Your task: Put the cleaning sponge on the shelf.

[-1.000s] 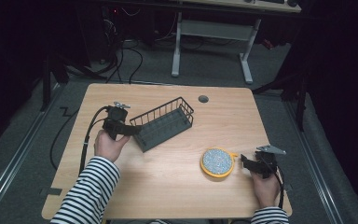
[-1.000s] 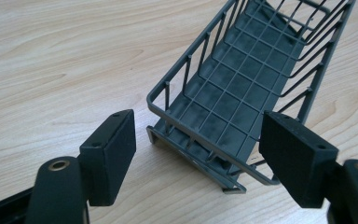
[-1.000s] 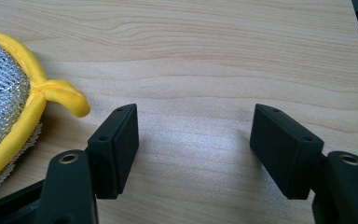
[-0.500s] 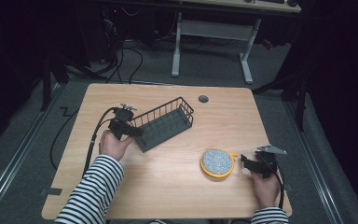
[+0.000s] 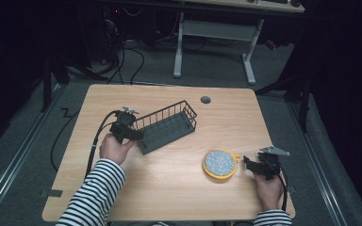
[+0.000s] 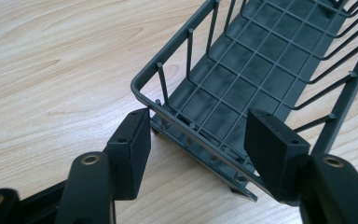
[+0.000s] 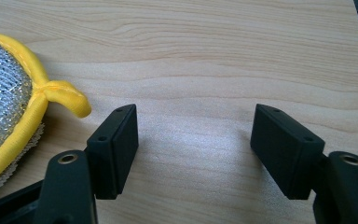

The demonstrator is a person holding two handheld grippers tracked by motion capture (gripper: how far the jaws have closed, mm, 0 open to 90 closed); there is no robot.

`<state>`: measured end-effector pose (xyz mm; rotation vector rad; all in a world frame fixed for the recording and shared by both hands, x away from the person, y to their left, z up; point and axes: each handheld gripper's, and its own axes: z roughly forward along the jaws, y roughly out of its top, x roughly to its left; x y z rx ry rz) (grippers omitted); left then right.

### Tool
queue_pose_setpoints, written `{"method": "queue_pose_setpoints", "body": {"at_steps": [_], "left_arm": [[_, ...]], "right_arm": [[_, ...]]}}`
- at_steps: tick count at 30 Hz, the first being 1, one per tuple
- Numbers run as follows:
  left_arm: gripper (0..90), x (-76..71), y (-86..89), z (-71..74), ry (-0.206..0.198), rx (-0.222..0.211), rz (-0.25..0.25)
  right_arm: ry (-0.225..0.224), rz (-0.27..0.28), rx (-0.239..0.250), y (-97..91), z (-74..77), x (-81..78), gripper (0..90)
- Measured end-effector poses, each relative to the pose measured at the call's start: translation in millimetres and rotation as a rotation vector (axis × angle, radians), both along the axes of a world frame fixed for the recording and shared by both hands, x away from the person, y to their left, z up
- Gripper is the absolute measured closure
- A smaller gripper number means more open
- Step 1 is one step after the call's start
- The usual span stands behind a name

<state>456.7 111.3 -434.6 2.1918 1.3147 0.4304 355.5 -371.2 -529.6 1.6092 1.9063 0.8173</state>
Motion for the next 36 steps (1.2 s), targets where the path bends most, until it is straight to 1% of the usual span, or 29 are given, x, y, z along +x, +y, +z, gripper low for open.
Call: {"method": "queue_pose_setpoints", "body": {"at_steps": [7,17,18,21,27,30,34,36], "left_arm": [[42.1,-8.1,2.8,-0.2,-0.006,-0.001,-0.007],[41.8,-29.3,11.2,-1.3,-0.019,-0.012,-0.028],[41.8,-33.1,13.1,-1.4,-0.022,-0.013,-0.035],[41.7,-36.8,14.5,-1.6,-0.029,-0.012,-0.038],[41.7,-46.0,19.1,-2.2,-0.034,-0.044,-0.044],[41.6,-50.2,20.0,-2.2,-0.042,-0.041,-0.049],[41.7,-56.4,21.6,-3.9,-0.052,-0.065,-0.047],[41.7,-57.4,21.7,-4.0,-0.053,-0.067,-0.050]], "right_arm": [[0.000,0.001,0.002,-0.1,0.0,-0.1,32.1],[-0.001,0.002,0.002,-0.3,0.0,0.0,32.2],[-0.001,0.001,0.002,-0.3,0.0,-0.1,32.2],[-0.001,0.001,0.002,-0.3,0.0,0.0,32.2],[0.000,0.002,0.001,-0.1,0.0,-0.1,32.1],[0.000,0.000,0.002,0.0,0.0,-0.1,32.1],[-0.002,0.003,-0.008,0.6,-0.2,0.0,32.1],[-0.001,0.003,-0.009,0.9,-0.2,-0.1,32.1]]}}
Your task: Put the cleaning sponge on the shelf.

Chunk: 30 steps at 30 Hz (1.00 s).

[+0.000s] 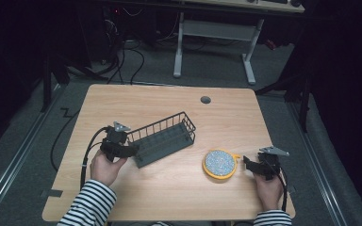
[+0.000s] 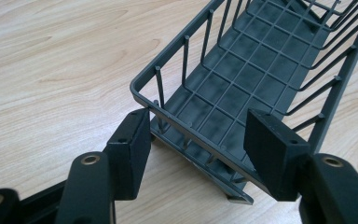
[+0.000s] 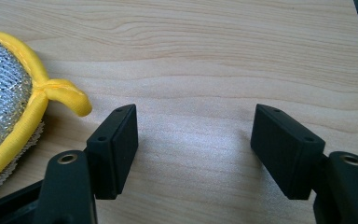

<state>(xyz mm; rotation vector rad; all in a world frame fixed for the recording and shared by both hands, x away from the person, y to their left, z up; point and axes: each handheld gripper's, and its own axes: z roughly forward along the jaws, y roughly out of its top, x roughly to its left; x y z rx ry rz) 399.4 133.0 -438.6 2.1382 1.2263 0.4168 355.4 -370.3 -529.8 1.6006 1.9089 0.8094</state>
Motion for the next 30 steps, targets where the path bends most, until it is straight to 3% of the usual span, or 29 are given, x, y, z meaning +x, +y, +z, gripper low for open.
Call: {"method": "queue_pose_setpoints", "body": {"at_steps": [10,18,30], "left_arm": [[42.1,-12.3,0.1,-0.8,-0.014,-0.008,-0.034],[42.1,-19.7,-2.7,-0.2,-0.003,-0.008,-0.058],[38.4,-19.6,-6.4,0.5,0.012,-0.016,-0.077]], "right_arm": [[0.001,0.000,-0.002,0.3,0.0,0.0,32.1],[0.001,-0.001,-0.004,0.6,0.0,-0.1,32.1],[0.001,-0.001,-0.005,0.6,0.0,-0.1,32.1]]}}
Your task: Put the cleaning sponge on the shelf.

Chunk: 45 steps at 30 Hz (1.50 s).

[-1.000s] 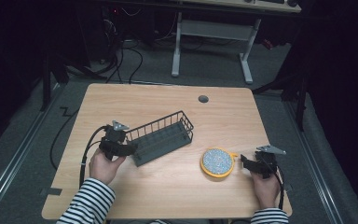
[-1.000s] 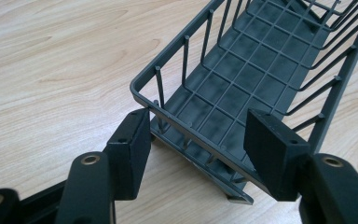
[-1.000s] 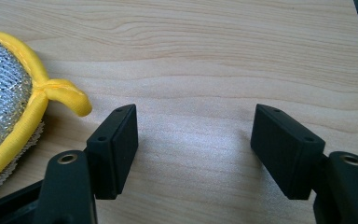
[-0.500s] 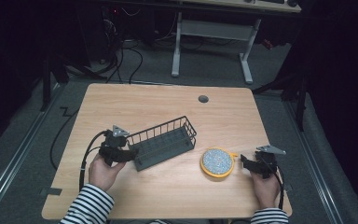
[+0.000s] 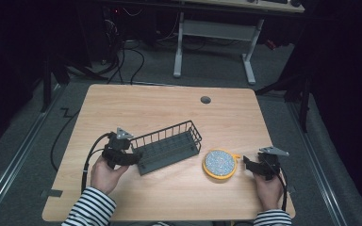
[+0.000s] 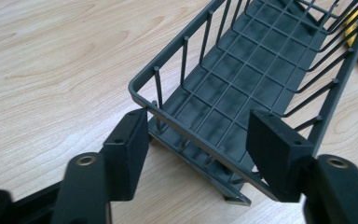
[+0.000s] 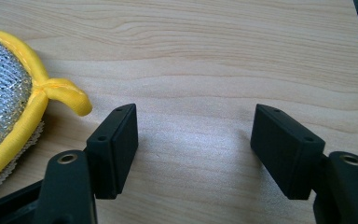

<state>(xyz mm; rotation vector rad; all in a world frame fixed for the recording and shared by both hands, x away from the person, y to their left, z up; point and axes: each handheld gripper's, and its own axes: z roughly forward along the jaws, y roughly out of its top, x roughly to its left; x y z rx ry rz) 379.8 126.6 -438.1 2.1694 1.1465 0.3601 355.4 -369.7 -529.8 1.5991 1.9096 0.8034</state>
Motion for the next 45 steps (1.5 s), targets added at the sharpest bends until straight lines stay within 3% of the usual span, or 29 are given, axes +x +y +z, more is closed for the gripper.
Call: {"method": "queue_pose_setpoints", "body": {"at_steps": [6,12,21,31,37,45], "left_arm": [[31.4,-0.5,1.6,5.7,-0.017,-0.037,0.006],[30.5,-0.2,14.5,13.3,-0.035,-0.072,0.037],[31.6,-0.4,30.6,15.2,-0.056,-0.082,0.074],[31.9,-0.8,56.5,9.2,-0.050,-0.114,0.135],[32.1,-3.2,68.3,2.9,-0.068,-0.094,0.175],[32.3,-3.6,85.3,-10.7,-0.049,-0.097,0.224]], "right_arm": [[-0.001,0.001,0.000,-0.1,0.0,0.1,32.1],[0.000,0.001,0.000,-0.1,0.0,0.0,32.1],[-0.001,0.001,-0.001,-0.1,0.0,0.0,32.1],[0.000,0.002,-0.002,0.0,0.0,0.0,32.2],[0.000,0.002,-0.003,0.0,0.0,-0.1,32.2],[-0.001,0.002,-0.002,0.1,-0.1,-0.1,32.2]]}}
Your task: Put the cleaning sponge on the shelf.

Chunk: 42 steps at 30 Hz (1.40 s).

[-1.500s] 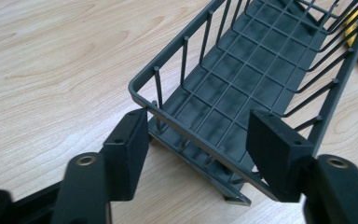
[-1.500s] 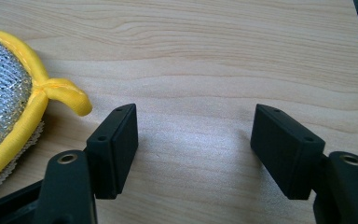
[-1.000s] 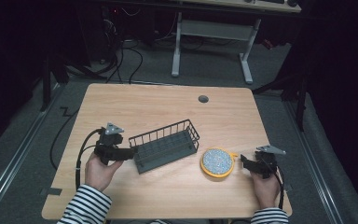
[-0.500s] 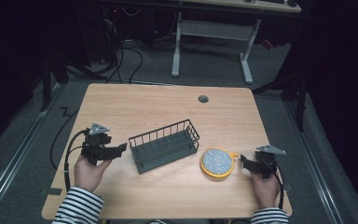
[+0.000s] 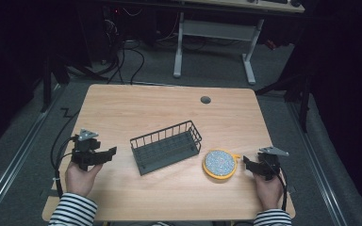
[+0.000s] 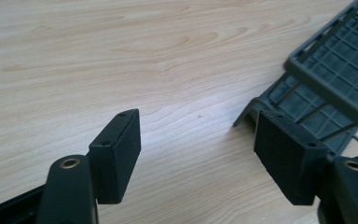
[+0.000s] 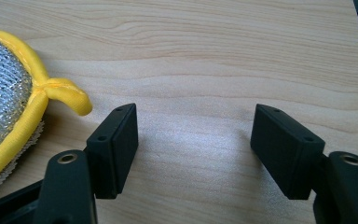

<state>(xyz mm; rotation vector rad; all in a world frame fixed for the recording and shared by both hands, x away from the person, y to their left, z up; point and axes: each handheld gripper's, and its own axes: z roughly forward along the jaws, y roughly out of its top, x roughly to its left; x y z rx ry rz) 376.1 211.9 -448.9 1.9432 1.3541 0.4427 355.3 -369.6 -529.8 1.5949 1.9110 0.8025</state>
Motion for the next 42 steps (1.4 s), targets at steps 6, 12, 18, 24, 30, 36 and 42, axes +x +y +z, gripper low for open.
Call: {"method": "queue_pose_setpoints", "body": {"at_steps": [6,12,18,24,30,36,42], "left_arm": [[32.5,-2.6,9.5,-8.0,-0.002,-0.009,0.026],[32.5,-3.6,19.3,-17.1,0.007,-0.011,0.055],[32.2,-1.8,25.4,-30.0,0.012,0.003,0.072],[31.9,-0.6,32.3,-42.0,0.020,0.007,0.100],[31.9,1.2,32.6,-52.6,0.009,0.019,0.131],[31.9,2.8,32.5,-58.8,0.000,0.027,0.159],[31.8,4.3,32.2,-65.5,-0.008,0.046,0.171]], "right_arm": [[0.000,-0.001,0.000,0.1,0.0,0.0,32.2],[0.000,-0.001,0.000,0.1,0.0,-0.1,32.2],[0.000,-0.001,0.000,0.1,0.0,0.0,32.2],[0.000,-0.001,0.000,0.1,0.0,-0.1,32.2],[0.000,-0.001,0.000,0.2,0.0,-0.1,32.2],[0.000,-0.003,0.001,0.5,-0.1,-0.4,32.2],[-0.001,-0.003,0.001,0.5,-0.1,-0.4,32.2]]}}
